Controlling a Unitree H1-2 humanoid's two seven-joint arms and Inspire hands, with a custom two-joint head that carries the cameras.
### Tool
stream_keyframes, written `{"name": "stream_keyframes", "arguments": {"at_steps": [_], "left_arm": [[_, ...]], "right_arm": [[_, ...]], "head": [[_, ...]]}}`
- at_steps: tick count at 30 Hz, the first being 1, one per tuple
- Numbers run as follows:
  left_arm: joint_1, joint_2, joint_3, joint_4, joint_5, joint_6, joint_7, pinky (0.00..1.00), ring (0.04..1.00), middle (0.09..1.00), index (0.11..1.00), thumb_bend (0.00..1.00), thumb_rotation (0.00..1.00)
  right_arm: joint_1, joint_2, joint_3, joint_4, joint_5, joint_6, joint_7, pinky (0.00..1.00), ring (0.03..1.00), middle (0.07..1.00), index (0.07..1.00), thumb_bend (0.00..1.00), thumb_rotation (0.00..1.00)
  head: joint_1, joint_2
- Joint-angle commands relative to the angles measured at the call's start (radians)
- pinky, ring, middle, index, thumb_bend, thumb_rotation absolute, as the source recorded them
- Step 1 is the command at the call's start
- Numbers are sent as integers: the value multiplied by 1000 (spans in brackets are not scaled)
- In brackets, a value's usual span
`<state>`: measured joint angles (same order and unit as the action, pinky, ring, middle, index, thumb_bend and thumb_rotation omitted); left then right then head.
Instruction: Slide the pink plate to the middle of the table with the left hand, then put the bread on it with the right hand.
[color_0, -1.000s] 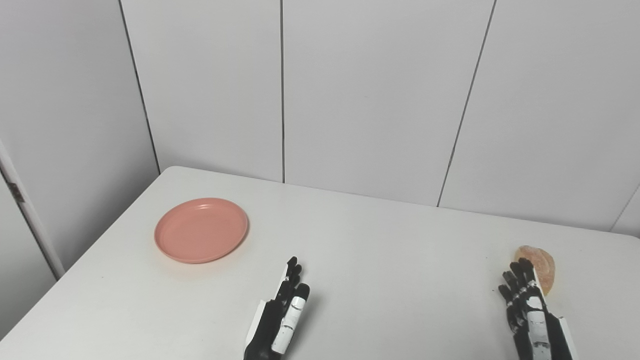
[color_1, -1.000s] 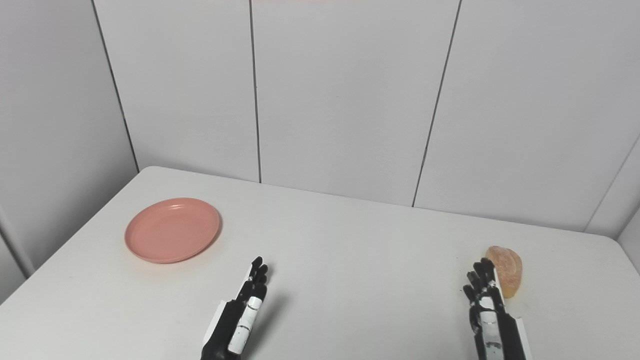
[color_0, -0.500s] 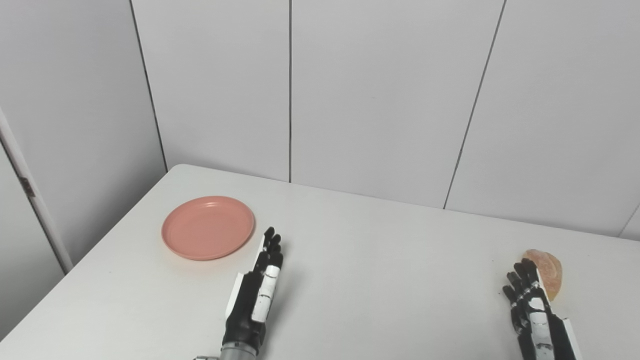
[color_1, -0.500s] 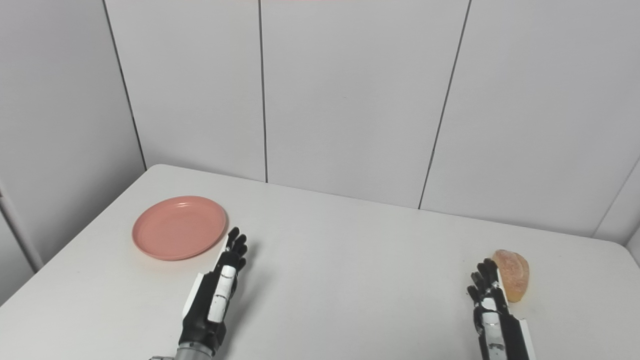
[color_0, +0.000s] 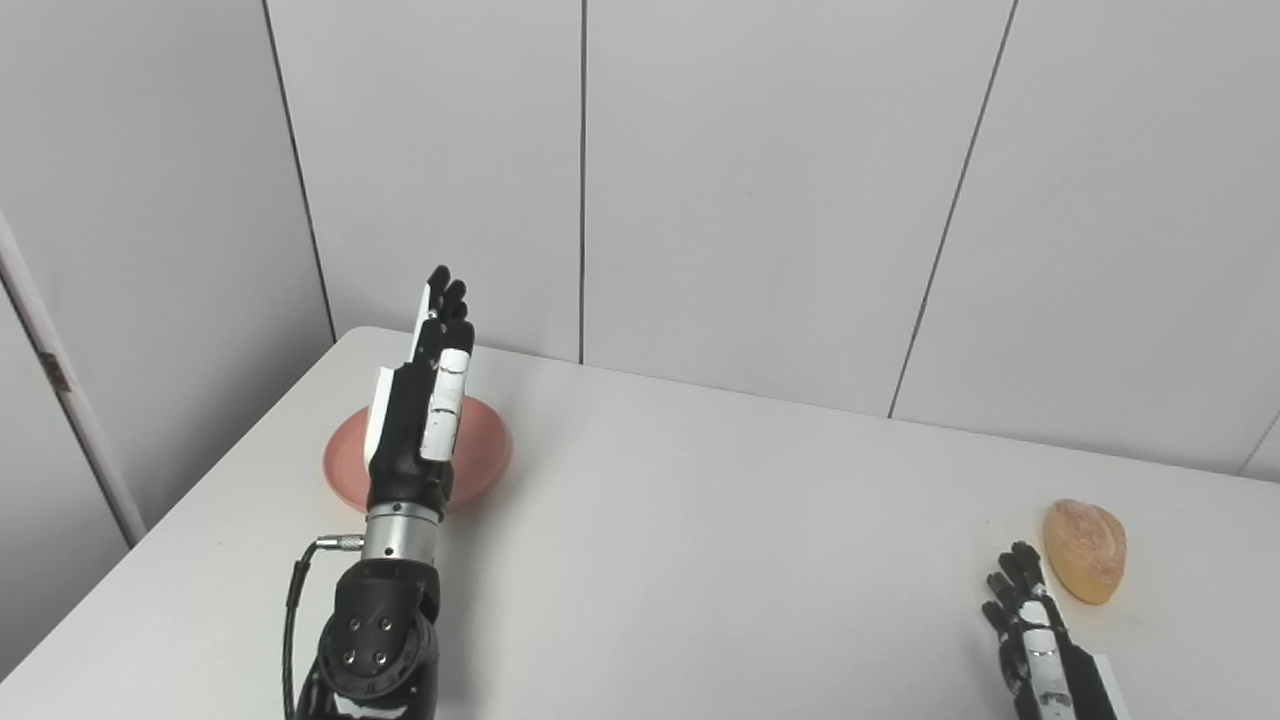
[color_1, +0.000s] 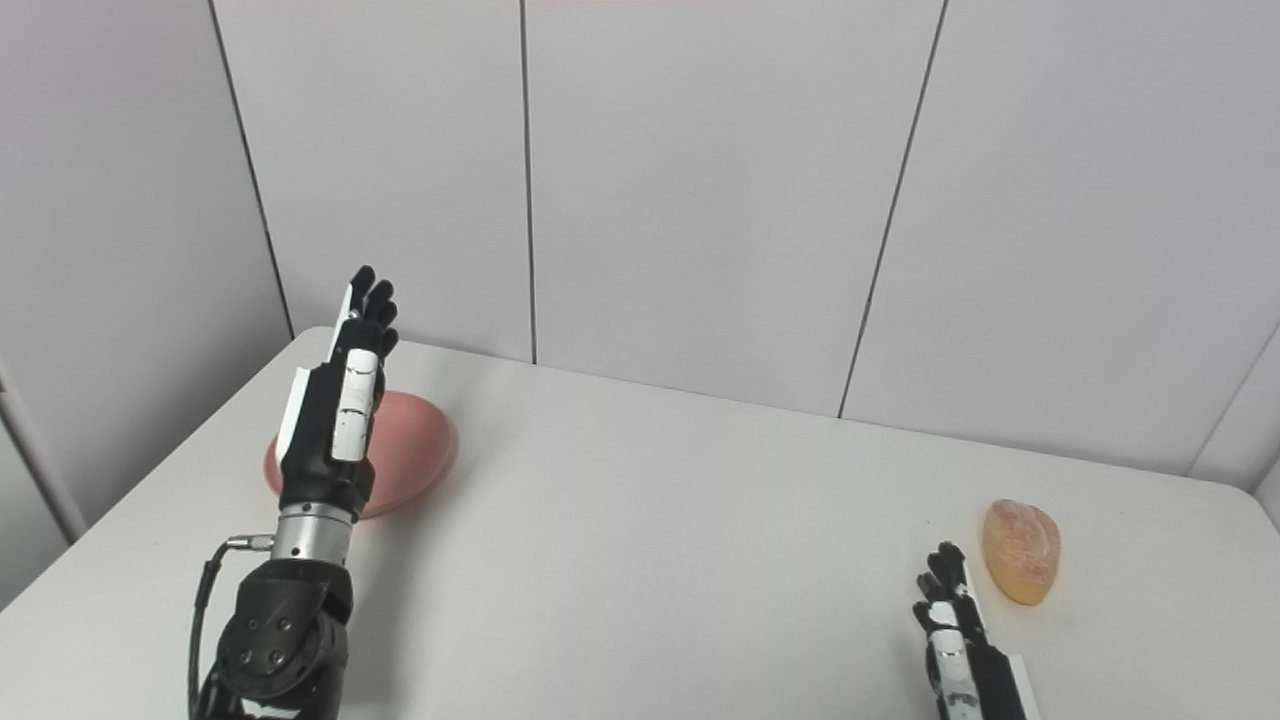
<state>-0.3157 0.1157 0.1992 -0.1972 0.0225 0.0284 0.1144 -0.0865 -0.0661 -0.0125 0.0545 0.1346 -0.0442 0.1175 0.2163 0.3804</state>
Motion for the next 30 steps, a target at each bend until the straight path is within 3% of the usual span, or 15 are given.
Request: {"name": "stream_keyframes", "arguments": {"at_steps": [1, 6, 10, 15, 19, 25, 30], "left_arm": [[-83, 36, 19, 7, -9, -29, 11, 1000, 989, 981, 1000, 789, 988], [-135, 116, 63, 70, -35, -46, -10, 992, 953, 972, 973, 808, 954], [-165, 202, 78, 148, -2, -37, -6, 999, 951, 972, 965, 832, 988], [-201, 281, 91, 327, 29, -115, 20, 998, 952, 975, 969, 886, 981], [-243, 339, 101, 505, 8, -189, 3, 1000, 964, 987, 981, 911, 957], [-292, 409, 89, 773, 2, -316, -9, 984, 966, 997, 999, 879, 926], [-316, 444, 80, 932, -22, -410, -28, 960, 963, 985, 1000, 838, 918]], "right_arm": [[35, 15, 6, 16, 1, 41, -6, 1000, 999, 1000, 1000, 678, 922], [34, 14, 8, 11, 3, 61, -1, 1000, 993, 1000, 1000, 660, 919], [35, 14, 8, 3, 13, 76, 5, 1000, 986, 996, 998, 661, 911], [39, 12, 9, -4, 18, 81, 9, 999, 977, 988, 984, 692, 890], [42, 12, 7, -7, 28, 78, 14, 996, 975, 984, 981, 707, 867], [45, 9, 8, -10, 27, 79, 12, 986, 974, 982, 983, 719, 858], [48, 8, 10, -14, 19, 81, 9, 973, 969, 979, 979, 739, 864]], "head": [[0, 1], [-1, 2], [-1, 6], [-1, 8], [-4, 12], [-8, 15], [-13, 19]]}}
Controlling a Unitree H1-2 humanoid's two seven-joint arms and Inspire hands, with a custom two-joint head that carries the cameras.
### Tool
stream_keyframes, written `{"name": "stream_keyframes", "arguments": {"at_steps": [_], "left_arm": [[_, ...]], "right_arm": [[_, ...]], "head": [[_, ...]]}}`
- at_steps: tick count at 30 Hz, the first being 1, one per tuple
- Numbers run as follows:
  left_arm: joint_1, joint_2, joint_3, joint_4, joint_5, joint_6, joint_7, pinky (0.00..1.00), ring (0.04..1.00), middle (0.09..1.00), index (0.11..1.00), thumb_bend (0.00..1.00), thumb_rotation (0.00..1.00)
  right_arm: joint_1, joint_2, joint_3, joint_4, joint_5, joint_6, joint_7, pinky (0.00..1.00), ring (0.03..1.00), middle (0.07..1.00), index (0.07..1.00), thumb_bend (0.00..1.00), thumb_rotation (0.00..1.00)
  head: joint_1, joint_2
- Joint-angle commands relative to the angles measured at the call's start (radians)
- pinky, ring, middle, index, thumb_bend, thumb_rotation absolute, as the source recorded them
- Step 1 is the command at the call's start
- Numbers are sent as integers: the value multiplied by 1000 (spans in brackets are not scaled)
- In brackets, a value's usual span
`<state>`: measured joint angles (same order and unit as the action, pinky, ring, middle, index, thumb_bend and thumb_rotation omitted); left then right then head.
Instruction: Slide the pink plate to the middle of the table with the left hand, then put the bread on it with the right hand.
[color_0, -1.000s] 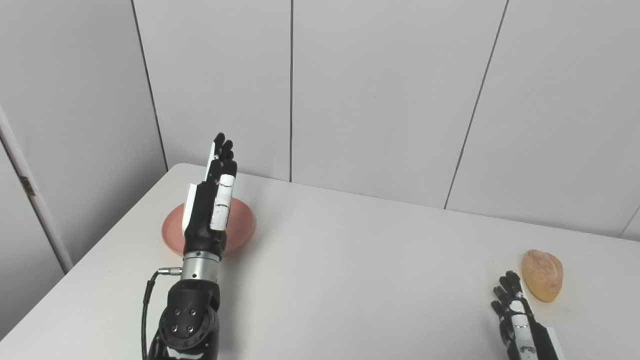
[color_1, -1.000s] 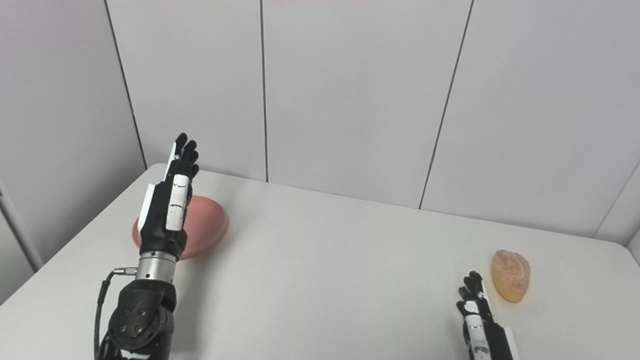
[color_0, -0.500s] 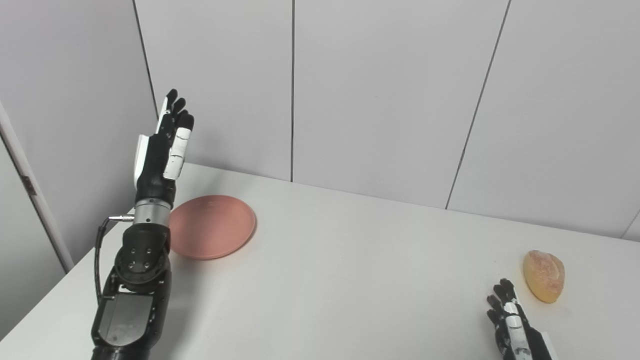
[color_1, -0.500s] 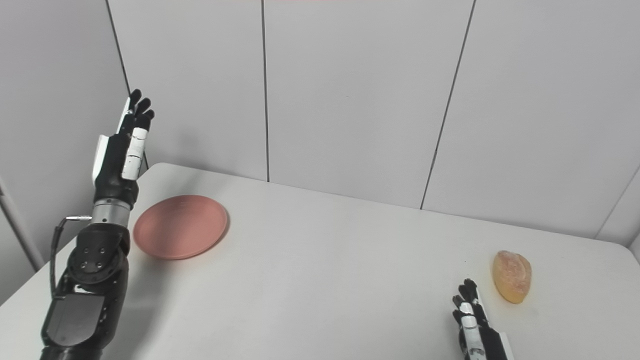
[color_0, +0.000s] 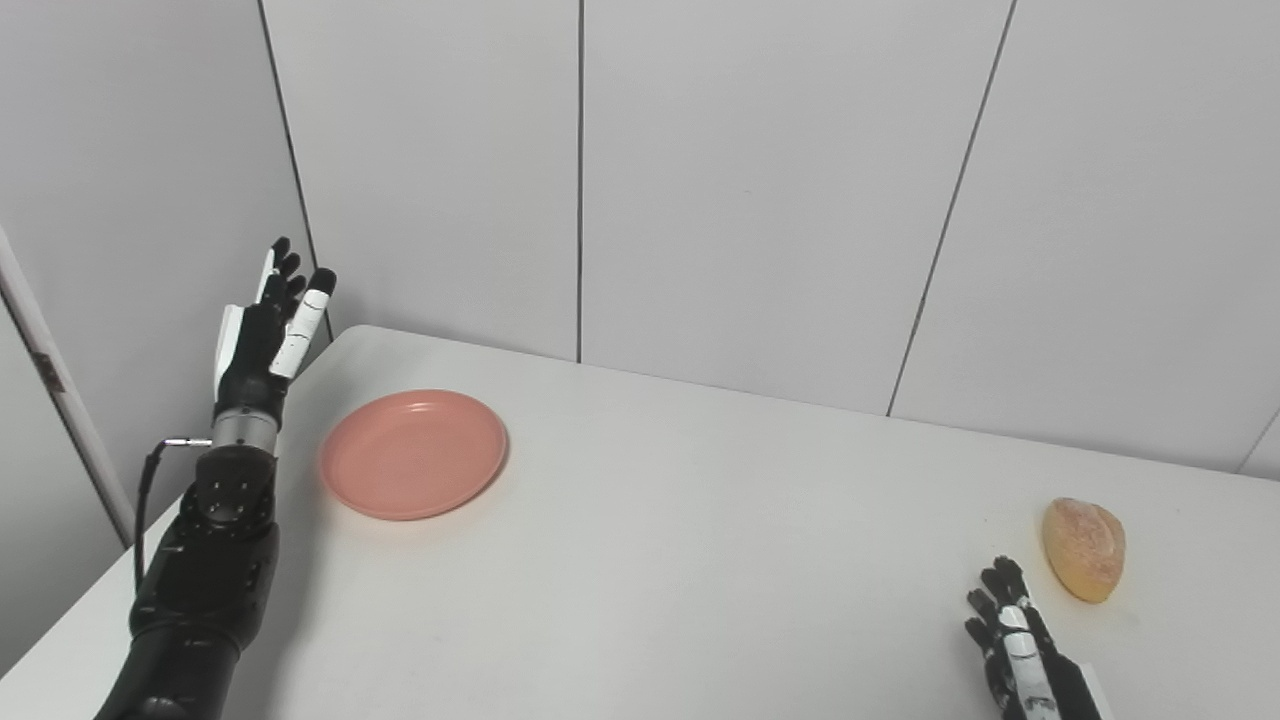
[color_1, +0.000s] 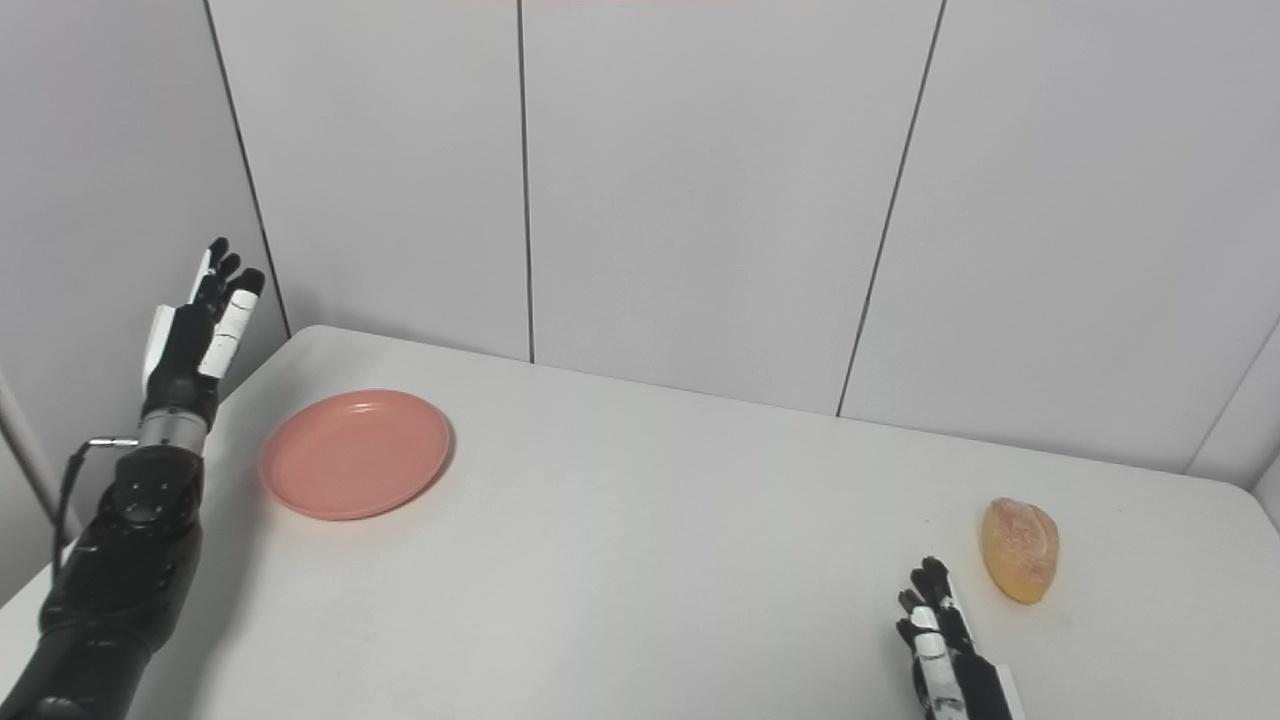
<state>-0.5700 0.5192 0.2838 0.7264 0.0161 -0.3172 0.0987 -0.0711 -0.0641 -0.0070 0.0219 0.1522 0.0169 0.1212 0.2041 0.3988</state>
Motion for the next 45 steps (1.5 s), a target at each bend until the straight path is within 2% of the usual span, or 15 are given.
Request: {"name": "stream_keyframes", "arguments": {"at_steps": [1, 6, 9, 10, 12, 14, 18, 25, 30, 35, 40, 45], "left_arm": [[-66, 45, -4, 43, -24, -85, -21, 950, 963, 986, 1000, 837, 910], [-91, 48, 11, 166, -102, -129, -87, 953, 970, 991, 1000, 872, 867], [-119, 43, 29, 256, -164, -144, -143, 955, 981, 992, 1000, 985, 864], [-126, 40, 33, 280, -177, -147, -152, 960, 980, 990, 1000, 984, 862], [-133, 30, 47, 307, -220, -138, -182, 993, 995, 998, 1000, 918, 842], [-143, 21, 62, 339, -256, -133, -199, 998, 999, 994, 1000, 920, 823], [-155, 4, 72, 384, -278, -145, -202, 996, 980, 968, 1000, 951, 826], [-149, -22, 45, 401, -267, -140, -198, 954, 948, 954, 999, 952, 876], [-159, -38, 45, 426, -282, -132, -210, 965, 951, 959, 992, 929, 859], [-166, -38, 37, 456, -275, -128, -205, 963, 960, 967, 982, 880, 871], [-167, -35, 38, 489, -286, -138, -229, 983, 966, 978, 1000, 939, 850], [-161, -38, 44, 494, -295, -140, -233, 995, 965, 985, 1000, 928, 846]], "right_arm": [[34, 6, 5, 17, -1, 22, 3, 974, 969, 978, 979, 735, 866], [39, 6, 7, 8, -6, 26, 0, 965, 962, 974, 976, 730, 868], [40, 6, 8, -2, -10, 38, -3, 955, 960, 975, 977, 750, 868], [40, 7, 8, -4, -11, 39, -4, 954, 960, 975, 977, 748, 869], [42, 7, 10, -8, -15, 39, -4, 949, 959, 973, 977, 739, 880], [44, 8, 13, -13, -20, 39, -8, 939, 953, 969, 974, 740, 882], [49, 13, 15, -24, -22, 45, -11, 938, 952, 970, 973, 737, 880], [50, 18, 18, -29, -24, 49, -14, 928, 949, 971, 974, 744, 881], [51, 20, 20, -36, -28, 55, -17, 922, 942, 969, 971, 750, 886], [56, 20, 20, -48, -27, 62, -19, 922, 943, 971, 975, 741, 884], [60, 17, 21, -53, -29, 63, -19, 914, 938, 969, 974, 734, 887], [60, 14, 21, -55, -32, 64, -20, 908, 932, 969, 975, 737, 892]], "head": [[-2, 1], [-8, 6], [-13, 9], [-14, 9], [-16, 12], [-19, 14], [-25, 19], [-37, 23], [-46, 29], [-50, 38], [-51, 45], [-48, 50]]}}
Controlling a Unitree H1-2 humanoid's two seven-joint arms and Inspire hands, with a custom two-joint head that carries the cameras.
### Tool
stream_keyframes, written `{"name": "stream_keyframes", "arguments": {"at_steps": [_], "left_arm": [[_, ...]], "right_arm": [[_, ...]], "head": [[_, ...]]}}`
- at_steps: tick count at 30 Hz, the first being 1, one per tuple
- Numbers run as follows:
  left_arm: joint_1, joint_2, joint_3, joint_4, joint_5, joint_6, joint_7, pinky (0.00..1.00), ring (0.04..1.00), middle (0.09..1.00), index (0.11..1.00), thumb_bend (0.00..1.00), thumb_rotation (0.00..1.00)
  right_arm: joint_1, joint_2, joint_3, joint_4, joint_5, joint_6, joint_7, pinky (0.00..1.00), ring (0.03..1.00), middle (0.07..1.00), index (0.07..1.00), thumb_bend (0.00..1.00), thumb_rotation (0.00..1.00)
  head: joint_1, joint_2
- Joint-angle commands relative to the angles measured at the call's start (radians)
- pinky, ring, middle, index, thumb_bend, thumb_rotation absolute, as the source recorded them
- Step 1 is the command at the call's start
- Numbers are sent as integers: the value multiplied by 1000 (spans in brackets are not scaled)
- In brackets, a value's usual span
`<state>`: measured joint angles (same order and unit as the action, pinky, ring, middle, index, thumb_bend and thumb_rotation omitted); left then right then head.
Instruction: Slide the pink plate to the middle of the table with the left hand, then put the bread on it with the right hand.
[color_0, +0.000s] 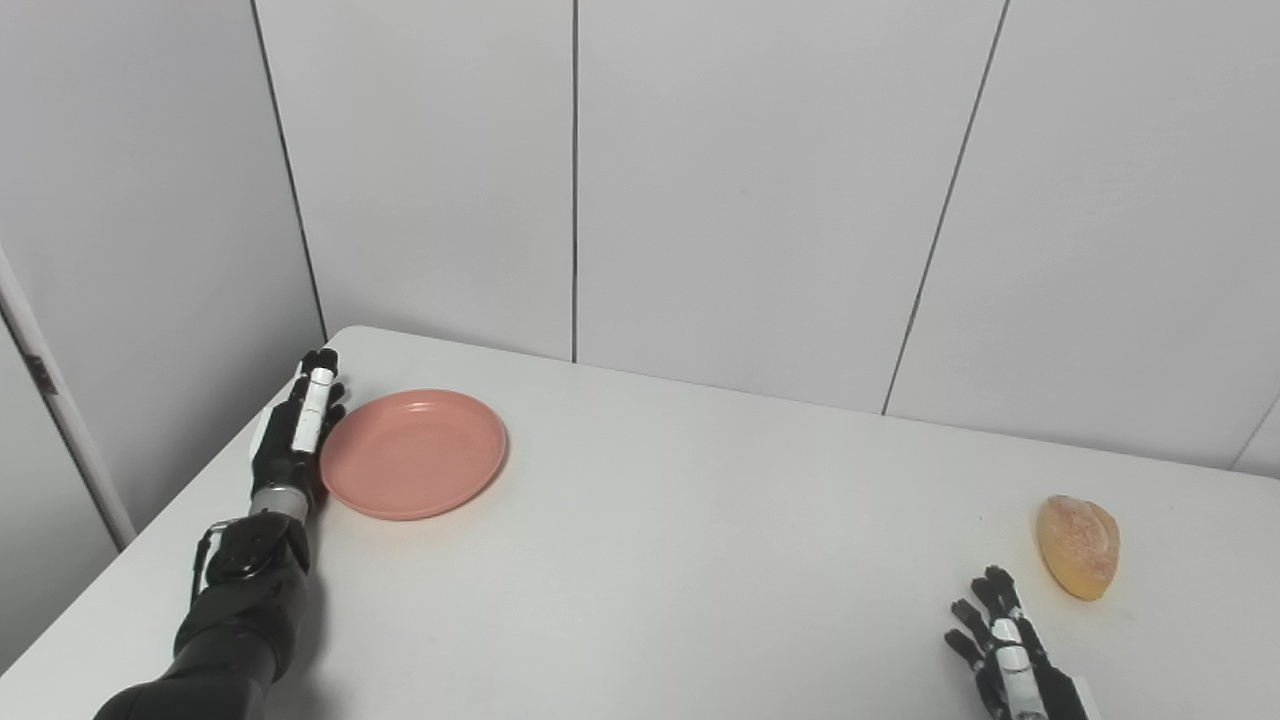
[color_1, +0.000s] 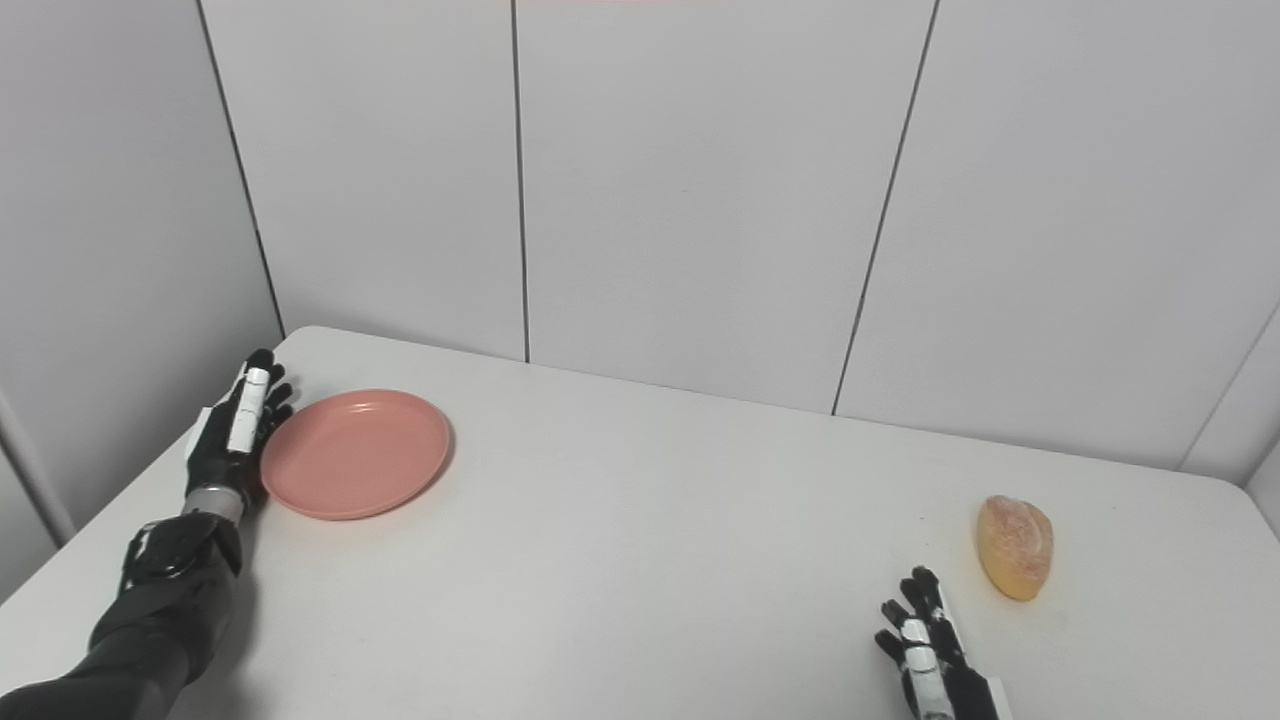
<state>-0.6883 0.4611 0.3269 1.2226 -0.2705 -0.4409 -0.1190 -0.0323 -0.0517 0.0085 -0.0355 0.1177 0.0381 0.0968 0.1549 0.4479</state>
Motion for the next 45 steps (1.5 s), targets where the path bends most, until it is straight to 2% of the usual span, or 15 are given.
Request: {"name": "stream_keyframes", "arguments": {"at_steps": [1, 11, 15, 20, 24, 27, 31, 33, 45], "left_arm": [[-41, 20, 2, -2, -10, -17, -17, 993, 963, 985, 1000, 929, 843], [-34, 19, 4, -2, -27, -14, -32, 982, 959, 975, 1000, 899, 840], [-37, 16, -19, 6, 0, -14, -9, 953, 950, 958, 1000, 914, 866], [-47, 6, -13, 35, -29, -5, -54, 996, 975, 979, 1000, 881, 856], [-42, -14, -14, 33, -40, 1, -72, 997, 979, 975, 1000, 941, 817], [-41, -26, -17, 30, -44, 3, -87, 991, 979, 978, 1000, 941, 815], [-43, -38, -36, 28, -34, -1, -101, 979, 969, 966, 997, 866, 848], [-45, -45, -42, 25, -34, -4, -107, 962, 959, 959, 990, 901, 850], [-37, -88, -35, -46, -62, -2, -145, 959, 951, 962, 1000, 948, 862]], "right_arm": [[21, 2, 5, 3, 4, 44, 5, 909, 932, 970, 975, 738, 890], [20, -2, 7, 5, 3, 43, 8, 904, 931, 972, 981, 751, 887], [20, 0, 8, 3, 2, 47, 7, 902, 929, 973, 981, 749, 889], [19, 5, 10, 1, 2, 50, 5, 901, 925, 971, 978, 764, 888], [20, 9, 12, -5, 1, 55, 2, 900, 923, 970, 975, 759, 892], [20, 11, 13, -10, 2, 62, 1, 901, 924, 970, 976, 757, 892], [18, 15, 13, -10, -2, 64, -3, 901, 921, 969, 977, 760, 887], [17, 15, 14, -9, -5, 62, -4, 894, 916, 965, 975, 759, 891], [22, 19, 21, -28, -9, 73, -11, 872, 897, 960, 969, 763, 880]], "head": [[1, 0], [-1, 9], [-3, 11], [-9, 14], [-13, 16], [-18, 19], [-22, 19], [-24, 19], [-36, 31]]}}
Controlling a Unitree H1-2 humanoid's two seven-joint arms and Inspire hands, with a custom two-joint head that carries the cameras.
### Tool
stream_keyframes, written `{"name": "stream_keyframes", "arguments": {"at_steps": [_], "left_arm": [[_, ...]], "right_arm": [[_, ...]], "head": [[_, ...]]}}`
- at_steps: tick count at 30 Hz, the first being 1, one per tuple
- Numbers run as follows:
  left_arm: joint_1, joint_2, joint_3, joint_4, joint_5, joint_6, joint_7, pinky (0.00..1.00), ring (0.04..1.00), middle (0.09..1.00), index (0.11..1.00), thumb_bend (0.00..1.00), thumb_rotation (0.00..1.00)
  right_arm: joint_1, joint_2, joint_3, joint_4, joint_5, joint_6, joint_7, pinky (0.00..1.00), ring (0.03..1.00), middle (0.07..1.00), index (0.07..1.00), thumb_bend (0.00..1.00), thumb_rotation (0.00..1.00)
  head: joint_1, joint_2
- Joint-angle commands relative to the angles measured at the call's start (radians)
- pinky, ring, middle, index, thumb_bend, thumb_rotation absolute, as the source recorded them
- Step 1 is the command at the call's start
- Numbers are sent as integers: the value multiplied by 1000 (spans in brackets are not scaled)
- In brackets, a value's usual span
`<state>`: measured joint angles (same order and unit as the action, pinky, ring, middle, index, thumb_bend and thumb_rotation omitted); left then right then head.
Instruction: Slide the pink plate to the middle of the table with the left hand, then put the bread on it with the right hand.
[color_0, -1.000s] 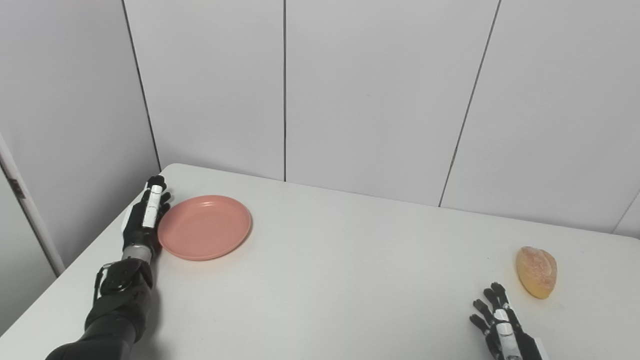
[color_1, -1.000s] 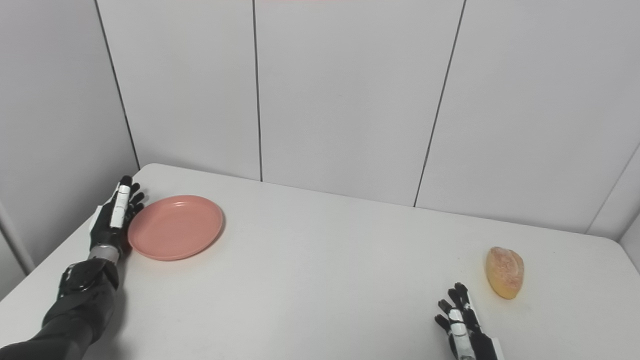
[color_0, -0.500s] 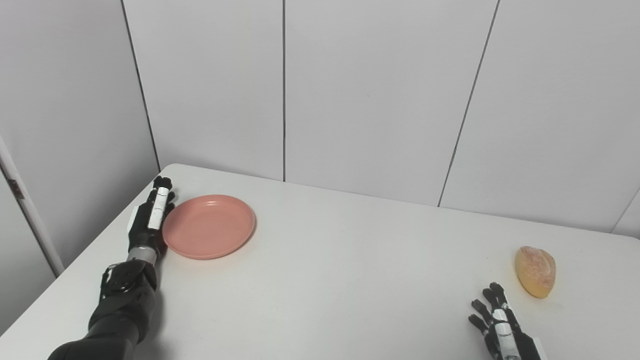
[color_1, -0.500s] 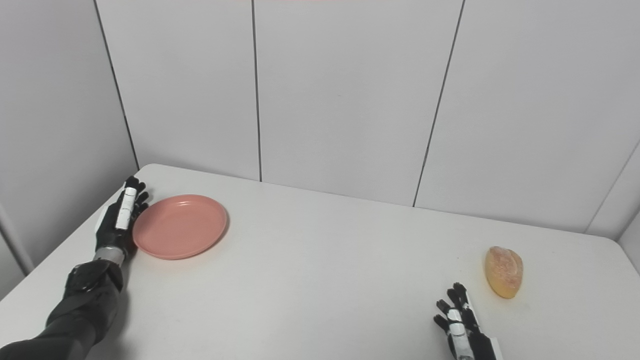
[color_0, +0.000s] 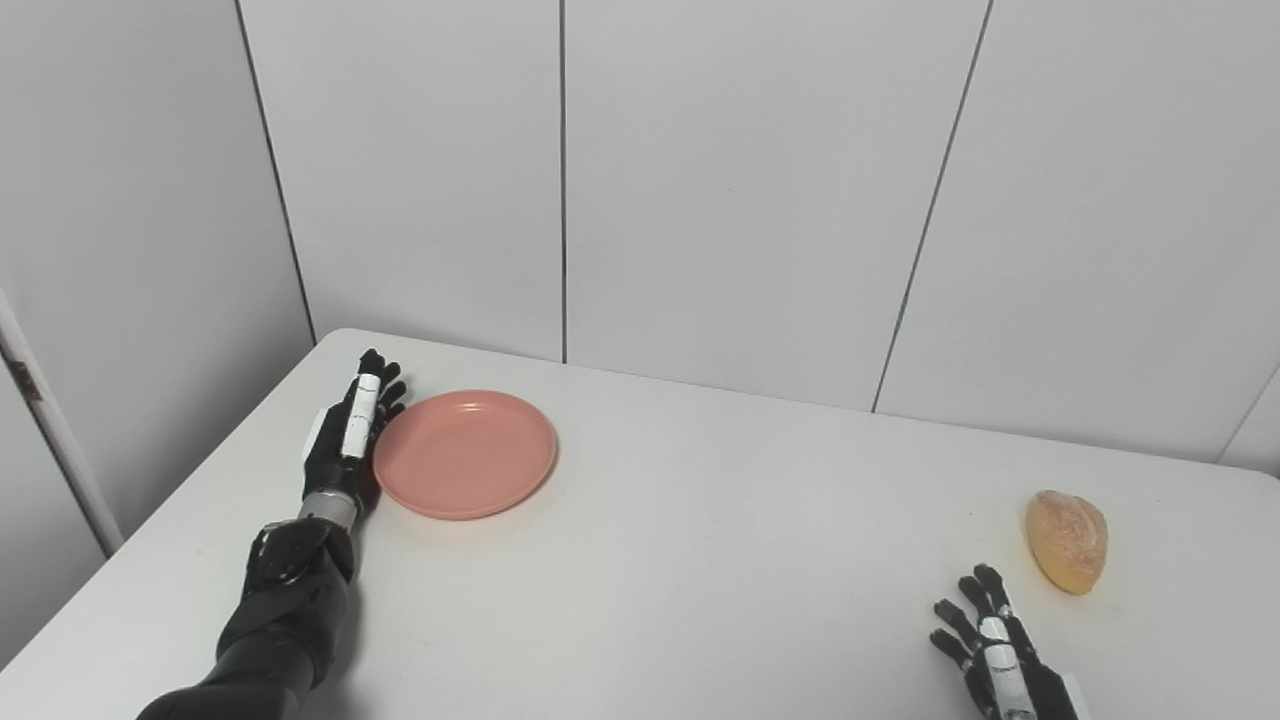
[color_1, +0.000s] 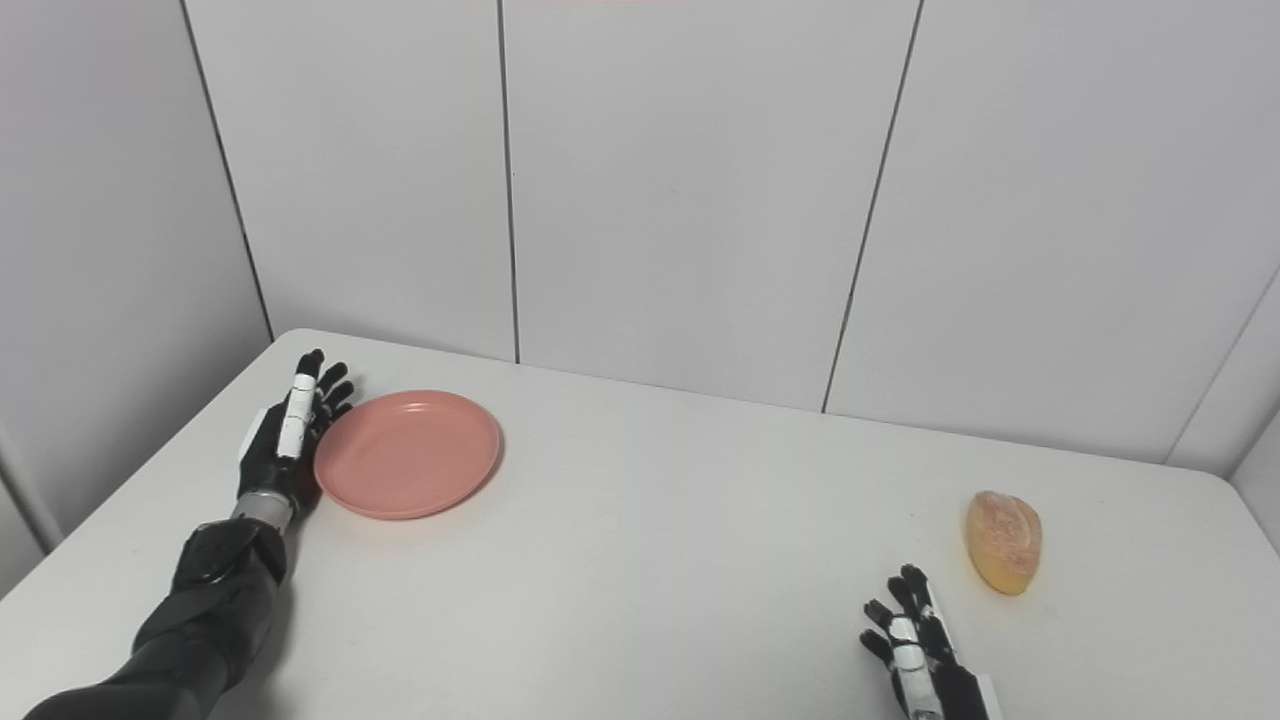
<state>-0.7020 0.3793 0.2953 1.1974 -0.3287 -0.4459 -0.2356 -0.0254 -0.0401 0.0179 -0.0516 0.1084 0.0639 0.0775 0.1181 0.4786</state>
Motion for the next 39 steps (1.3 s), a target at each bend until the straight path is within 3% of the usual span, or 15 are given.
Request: {"name": "stream_keyframes", "arguments": {"at_steps": [1, 13, 18, 32, 39], "left_arm": [[-19, -11, -4, -31, -5, 5, -30, 959, 951, 966, 1000, 947, 868], [9, -57, -11, -67, -8, 29, -60, 961, 945, 953, 1000, 911, 852], [28, -86, -38, -108, 10, 44, -58, 902, 923, 948, 1000, 890, 854], [32, -139, -97, -143, 36, 59, -77, 918, 933, 959, 1000, 910, 852], [33, -173, -118, -176, 37, 75, -90, 913, 920, 945, 1000, 873, 857]], "right_arm": [[16, 6, 12, -15, 0, 50, 9, 872, 898, 961, 970, 766, 883], [21, 5, 16, -36, 3, 69, 6, 862, 892, 959, 968, 752, 883], [21, 8, 17, -37, -4, 72, 3, 855, 889, 955, 964, 751, 885], [12, 23, 28, -33, -13, 70, -11, 846, 876, 945, 956, 774, 879], [14, 30, 38, -46, -17, 81, -16, 842, 881, 953, 958, 754, 883]], "head": [[-1, 3], [-9, 14], [-12, 16], [-43, 19], [-60, 26]]}}
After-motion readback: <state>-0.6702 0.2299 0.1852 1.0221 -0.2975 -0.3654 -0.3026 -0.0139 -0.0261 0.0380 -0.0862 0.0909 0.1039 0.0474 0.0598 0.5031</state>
